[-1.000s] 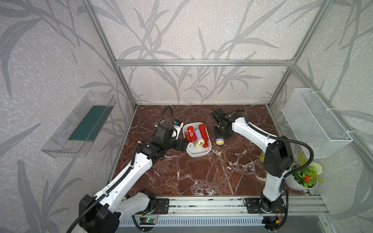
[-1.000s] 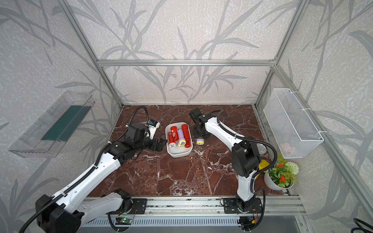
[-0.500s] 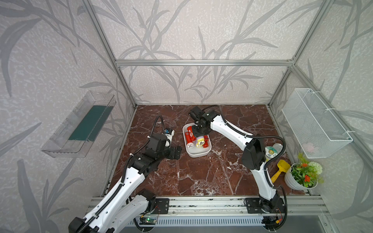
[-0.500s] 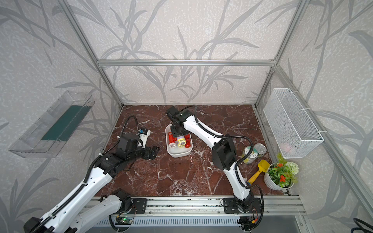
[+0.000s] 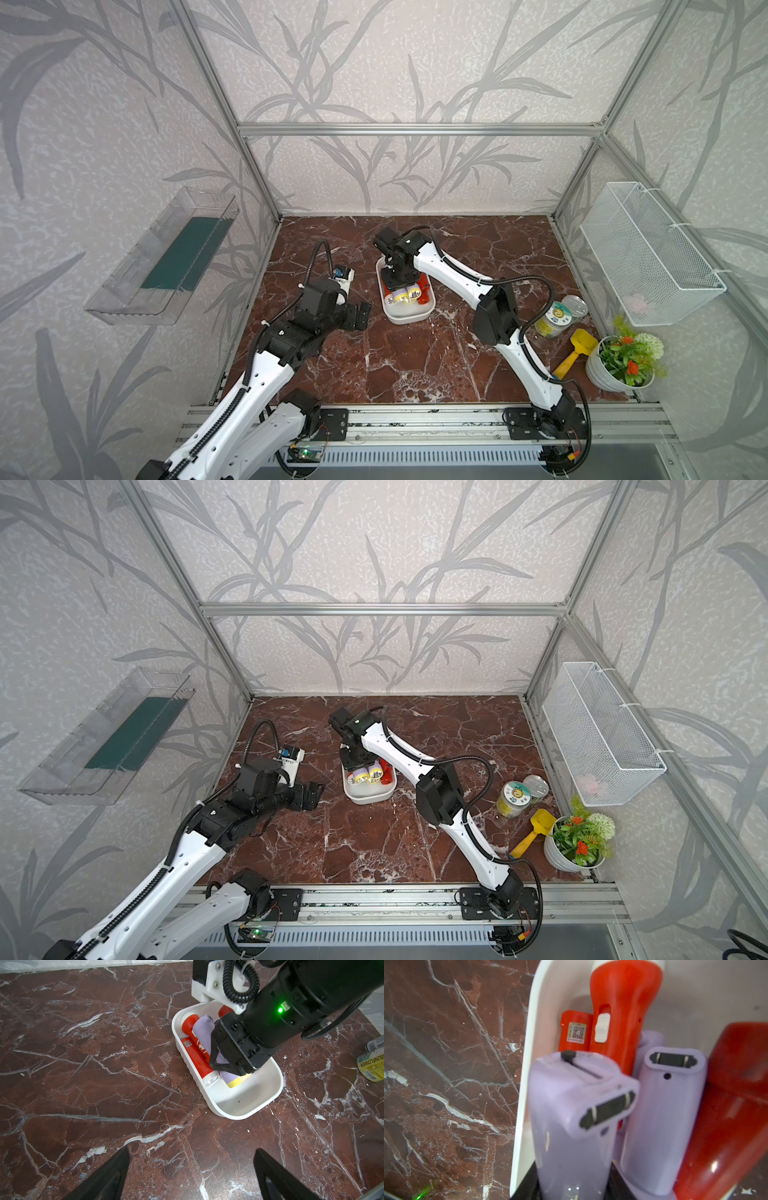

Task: Put the flashlights into the storage boxes
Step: Place the flashlight at the storage box.

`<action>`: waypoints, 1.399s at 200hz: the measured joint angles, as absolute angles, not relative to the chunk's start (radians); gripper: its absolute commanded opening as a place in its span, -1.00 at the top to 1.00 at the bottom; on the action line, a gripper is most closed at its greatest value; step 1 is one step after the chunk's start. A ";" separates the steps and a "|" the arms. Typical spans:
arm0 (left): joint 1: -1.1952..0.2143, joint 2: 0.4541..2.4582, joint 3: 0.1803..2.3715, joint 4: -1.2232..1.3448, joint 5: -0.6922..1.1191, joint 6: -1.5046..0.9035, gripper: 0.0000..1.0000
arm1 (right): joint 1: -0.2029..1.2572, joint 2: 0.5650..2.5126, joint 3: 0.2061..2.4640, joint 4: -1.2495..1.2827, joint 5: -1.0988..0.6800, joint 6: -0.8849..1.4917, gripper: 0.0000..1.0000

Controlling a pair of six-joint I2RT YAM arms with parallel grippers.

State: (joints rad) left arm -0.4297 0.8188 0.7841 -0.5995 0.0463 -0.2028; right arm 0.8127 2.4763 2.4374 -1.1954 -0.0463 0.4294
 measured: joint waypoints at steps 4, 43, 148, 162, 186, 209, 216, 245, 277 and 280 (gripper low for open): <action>-0.430 0.819 0.784 -0.599 0.046 -0.202 -0.91 | 0.813 2.482 2.441 -1.197 -0.050 0.429 0.24; -0.426 0.823 0.784 -0.610 0.048 -0.201 -0.91 | 0.813 2.538 2.492 -1.216 -0.077 0.430 0.20; -0.420 0.882 0.785 -0.589 0.077 -0.179 -0.92 | 0.805 2.542 2.562 -1.250 -0.064 0.413 -0.54; -0.418 0.888 0.785 -0.586 0.080 -0.176 -0.92 | 0.800 2.523 2.569 -1.259 -0.053 0.409 -0.63; -0.417 0.899 0.785 -0.569 0.083 -0.176 -0.92 | 0.791 2.466 2.569 -1.272 -0.027 0.392 -0.75; -0.416 0.907 0.785 -0.540 0.088 -0.176 -0.93 | 0.788 2.393 2.568 -1.293 0.017 0.370 -0.99; -0.416 0.910 0.785 -0.531 0.088 -0.176 -0.93 | 0.788 2.364 2.556 -1.293 0.034 0.358 -0.98; -0.416 0.929 0.785 -0.487 0.088 -0.177 -0.93 | 0.786 2.178 2.334 -1.248 0.108 0.318 -0.98; -0.416 0.941 0.784 -0.434 0.105 -0.196 -0.93 | 0.768 1.929 1.906 -1.119 0.148 0.302 -0.98; -0.416 0.942 0.784 -0.430 0.106 -0.196 -0.93 | 0.765 1.911 1.874 -1.108 0.145 0.302 -0.98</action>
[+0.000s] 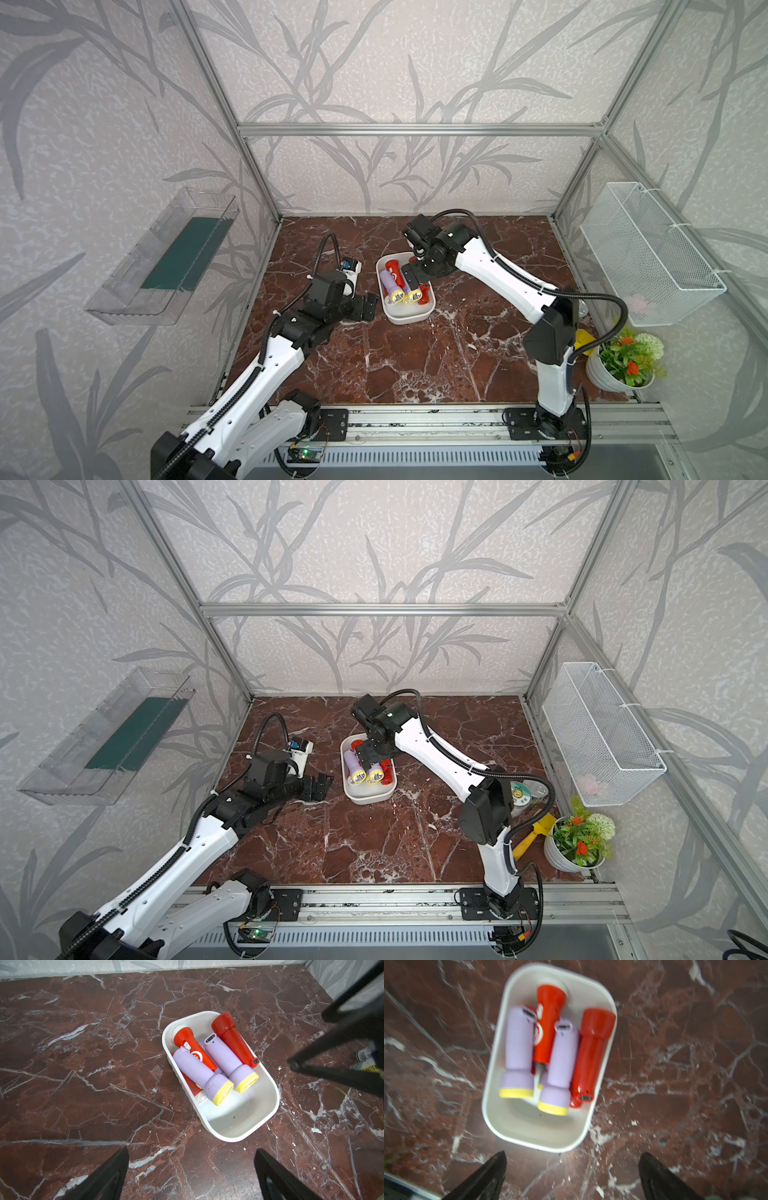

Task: Put the flashlights into the storage boxes
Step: Reset both arms

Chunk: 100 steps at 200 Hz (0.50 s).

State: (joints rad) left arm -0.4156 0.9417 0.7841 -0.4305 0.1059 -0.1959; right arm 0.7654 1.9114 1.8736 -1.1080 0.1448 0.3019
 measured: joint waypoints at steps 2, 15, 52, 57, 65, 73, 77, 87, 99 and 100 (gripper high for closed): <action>-0.416 0.942 0.784 -0.428 0.107 -0.199 -0.93 | 0.761 1.897 1.847 -1.099 0.146 0.302 -0.98; -0.415 0.950 0.784 -0.411 0.116 -0.204 -0.93 | 0.733 1.818 1.700 -1.045 0.146 0.307 -0.98; -0.415 0.983 0.784 -0.374 0.145 -0.220 -0.93 | 0.644 1.618 1.392 -0.931 0.153 0.329 -0.98; -0.415 0.987 0.784 -0.369 0.150 -0.221 -0.93 | 0.635 1.589 1.359 -0.921 0.153 0.333 -0.98; -0.415 0.995 0.784 -0.362 0.157 -0.224 -0.93 | 0.627 1.549 1.314 -0.904 0.153 0.339 -0.98; -0.415 1.004 0.784 -0.358 0.160 -0.227 -0.93 | 0.622 1.512 1.276 -0.892 0.152 0.344 -0.98; -0.415 1.009 0.784 -0.356 0.162 -0.229 -0.93 | 0.620 1.490 1.256 -0.881 0.151 0.346 -0.98; -0.414 1.019 0.784 -0.352 0.163 -0.230 -0.93 | 0.617 1.446 1.213 -0.863 0.149 0.348 -0.98; -0.415 1.029 0.784 -0.346 0.160 -0.233 -0.94 | 0.613 1.395 1.163 -0.840 0.150 0.350 -0.98; -0.414 1.029 0.784 -0.345 0.160 -0.233 -0.94 | 0.613 1.392 1.161 -0.838 0.149 0.350 -0.98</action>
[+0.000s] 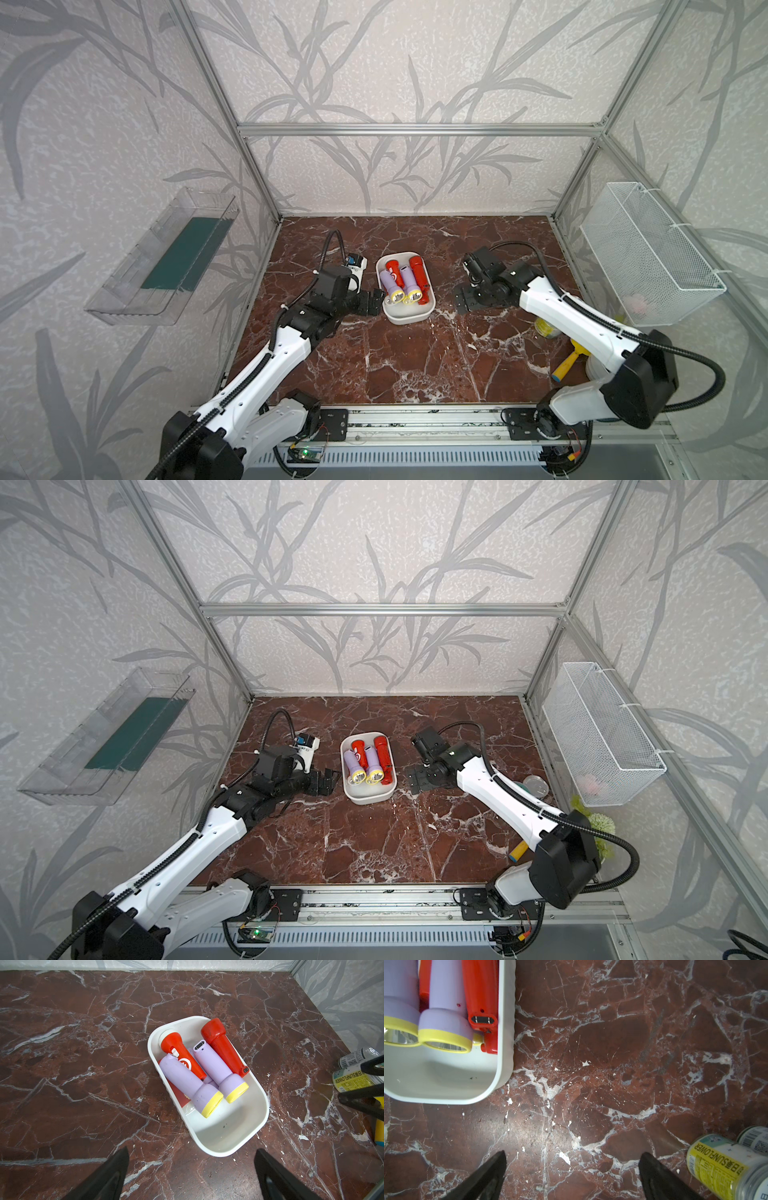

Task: Put the flashlights into the storage boxes
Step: Reset both arms

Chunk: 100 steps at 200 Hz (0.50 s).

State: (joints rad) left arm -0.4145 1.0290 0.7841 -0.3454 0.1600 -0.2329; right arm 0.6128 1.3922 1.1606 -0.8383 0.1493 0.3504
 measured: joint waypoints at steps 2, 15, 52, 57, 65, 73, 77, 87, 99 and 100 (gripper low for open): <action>-0.415 1.029 0.784 -0.344 0.160 -0.233 -0.94 | 0.612 1.384 1.153 -0.837 0.149 0.350 -0.98; -0.414 1.030 0.782 -0.328 0.143 -0.236 -0.97 | 0.605 1.336 1.105 -0.820 0.150 0.352 -0.98; -0.385 1.012 0.712 -0.267 0.073 -0.236 -0.99 | 0.542 1.211 0.968 -0.781 0.179 0.353 -0.98; -0.377 1.009 0.696 -0.261 0.064 -0.237 -0.99 | 0.533 1.189 0.944 -0.770 0.184 0.349 -0.98; -0.365 1.001 0.670 -0.250 0.047 -0.238 -0.99 | 0.521 1.155 0.909 -0.754 0.195 0.342 -0.98; -0.356 0.989 0.643 -0.239 0.032 -0.239 -0.99 | 0.517 1.122 0.876 -0.735 0.204 0.331 -0.98; -0.353 0.981 0.627 -0.232 0.022 -0.239 -0.99 | 0.517 1.105 0.858 -0.724 0.210 0.323 -0.99; -0.345 0.953 0.585 -0.205 -0.003 -0.238 -0.99 | 0.517 1.060 0.814 -0.688 0.223 0.306 -0.98; -0.338 0.917 0.539 -0.175 -0.037 -0.235 -0.99 | 0.512 1.014 0.766 -0.640 0.240 0.282 -0.98; -0.338 0.915 0.537 -0.174 -0.038 -0.235 -0.99 | 0.512 1.009 0.760 -0.635 0.242 0.279 -0.98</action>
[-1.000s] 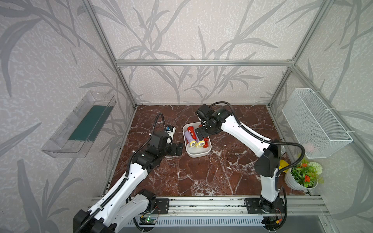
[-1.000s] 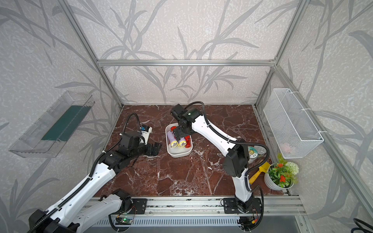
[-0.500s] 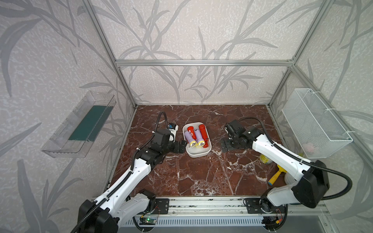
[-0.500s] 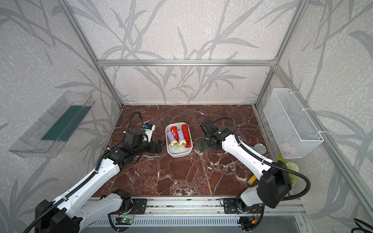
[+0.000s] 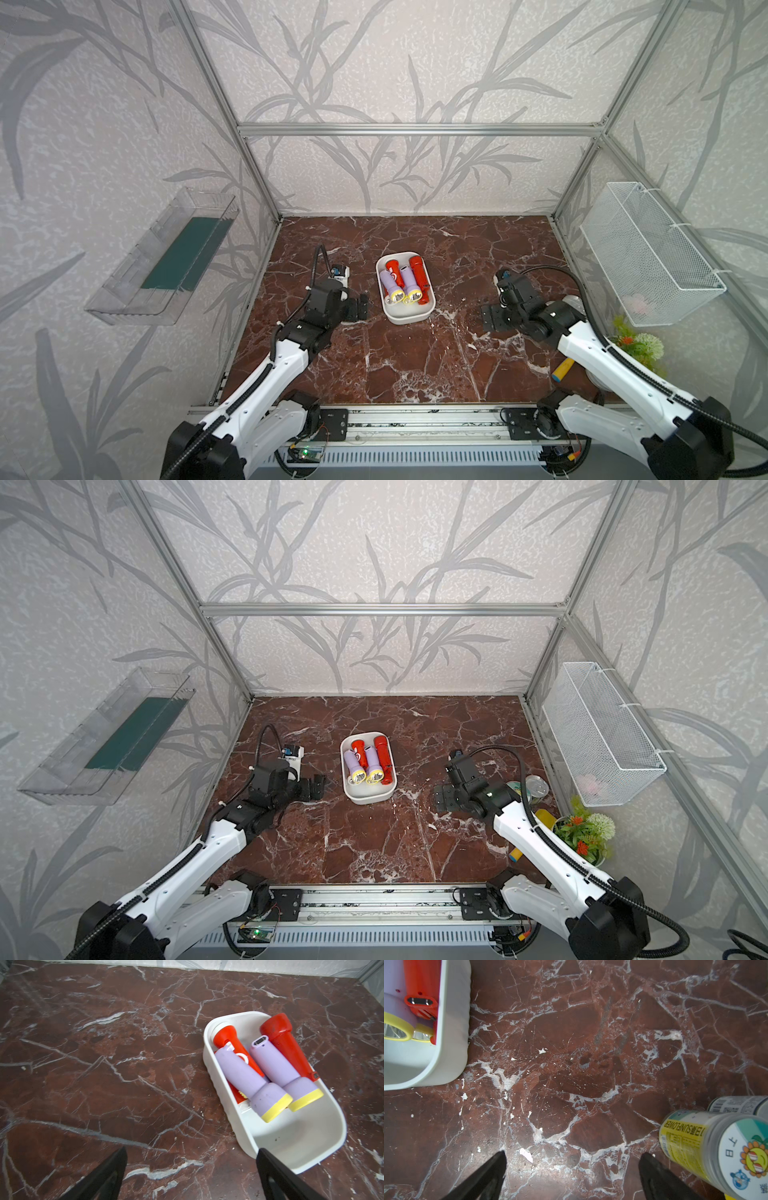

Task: Put the flashlights into the storage boxes
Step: Reset both arms

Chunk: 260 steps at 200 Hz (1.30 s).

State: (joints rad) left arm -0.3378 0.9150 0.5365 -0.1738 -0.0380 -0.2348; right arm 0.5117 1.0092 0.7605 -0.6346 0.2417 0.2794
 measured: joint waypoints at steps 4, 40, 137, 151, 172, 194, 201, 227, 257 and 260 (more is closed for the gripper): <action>-0.336 0.902 0.522 -0.161 -0.050 -0.231 -0.99 | 0.509 0.998 0.746 -0.617 0.247 0.270 -0.98; -0.290 0.826 0.398 0.000 -0.180 -0.209 -0.99 | 0.440 0.967 0.628 -0.433 0.262 0.190 -0.98; -0.056 1.066 0.300 0.477 -0.315 -0.129 -0.99 | 0.321 1.047 0.490 0.028 0.318 0.046 -0.98; -0.033 1.162 0.296 0.571 -0.314 -0.122 -0.99 | 0.302 1.081 0.490 0.086 0.325 0.039 -0.98; -0.010 1.291 0.287 0.697 -0.312 -0.106 -0.98 | 0.259 1.131 0.484 0.177 0.321 0.040 -0.98; 0.017 1.369 0.287 0.784 -0.291 -0.105 -0.98 | 0.236 1.176 0.475 0.248 0.321 0.028 -0.98; 0.027 1.390 0.287 0.813 -0.282 -0.106 -0.97 | 0.236 1.195 0.472 0.275 0.325 0.021 -0.98; 0.041 1.502 0.291 0.928 -0.251 -0.105 -0.95 | 0.226 1.283 0.466 0.392 0.334 -0.021 -0.98; 0.041 1.561 0.295 0.961 -0.213 -0.105 -0.95 | 0.194 1.387 0.468 0.499 0.321 -0.052 -0.98; 0.041 1.561 0.295 0.966 -0.210 -0.105 -0.95 | 0.191 1.396 0.468 0.507 0.316 -0.054 -0.98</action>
State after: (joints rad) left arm 0.0406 1.5612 0.2951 0.9661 -0.2096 -0.1047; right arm 0.1909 1.3960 0.4683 0.5072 0.3164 -0.0536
